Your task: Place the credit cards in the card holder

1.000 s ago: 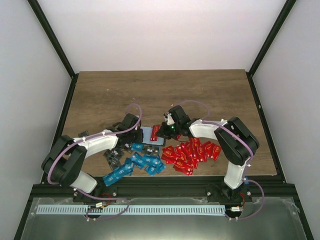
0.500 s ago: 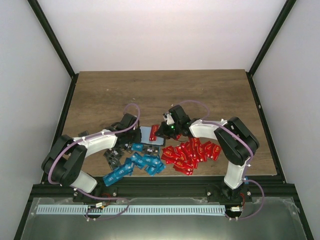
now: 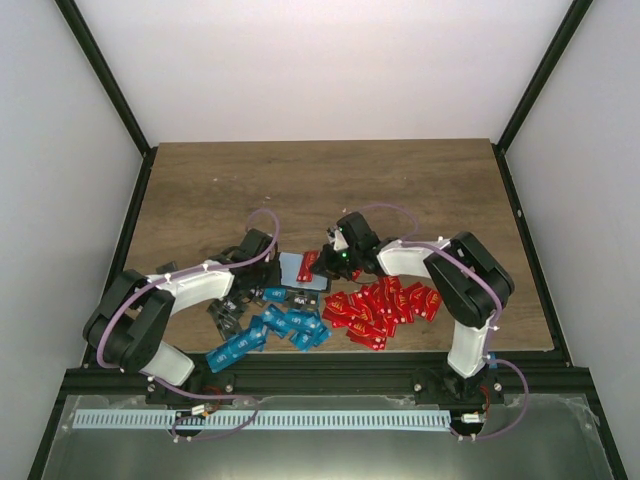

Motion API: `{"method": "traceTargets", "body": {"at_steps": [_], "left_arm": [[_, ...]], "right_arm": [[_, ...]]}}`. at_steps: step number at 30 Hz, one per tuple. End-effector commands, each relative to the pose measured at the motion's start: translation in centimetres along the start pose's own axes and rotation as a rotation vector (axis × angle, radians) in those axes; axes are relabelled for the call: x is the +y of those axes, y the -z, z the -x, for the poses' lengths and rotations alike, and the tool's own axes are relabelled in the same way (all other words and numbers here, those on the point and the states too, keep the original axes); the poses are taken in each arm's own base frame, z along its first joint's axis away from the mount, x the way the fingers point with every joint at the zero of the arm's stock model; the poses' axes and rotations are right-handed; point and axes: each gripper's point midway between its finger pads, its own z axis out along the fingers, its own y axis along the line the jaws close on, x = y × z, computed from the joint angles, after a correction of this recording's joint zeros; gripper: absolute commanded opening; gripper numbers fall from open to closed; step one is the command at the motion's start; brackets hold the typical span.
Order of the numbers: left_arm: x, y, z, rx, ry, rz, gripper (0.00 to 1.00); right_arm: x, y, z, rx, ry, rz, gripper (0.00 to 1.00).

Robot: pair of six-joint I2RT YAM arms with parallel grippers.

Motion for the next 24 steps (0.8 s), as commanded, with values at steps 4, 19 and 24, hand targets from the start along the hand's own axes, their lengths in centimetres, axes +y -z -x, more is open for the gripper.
{"method": "traceTargets", "body": {"at_steps": [4,19,24], "left_arm": [[0.3,-0.6,-0.6,0.020,0.005,-0.004,0.04],[0.1,-0.8,-1.2,0.036,0.005,-0.026,0.04],[0.1,-0.7,-1.3,0.036,0.006,-0.027,0.04]], "right_arm": [[-1.3,-0.3,-0.4,0.006,-0.071,-0.015,0.01],[0.1,-1.0,-2.0,0.094,-0.097,0.128,0.01],[0.2,-1.2,-2.2,0.111,-0.099,0.146,0.01]]}}
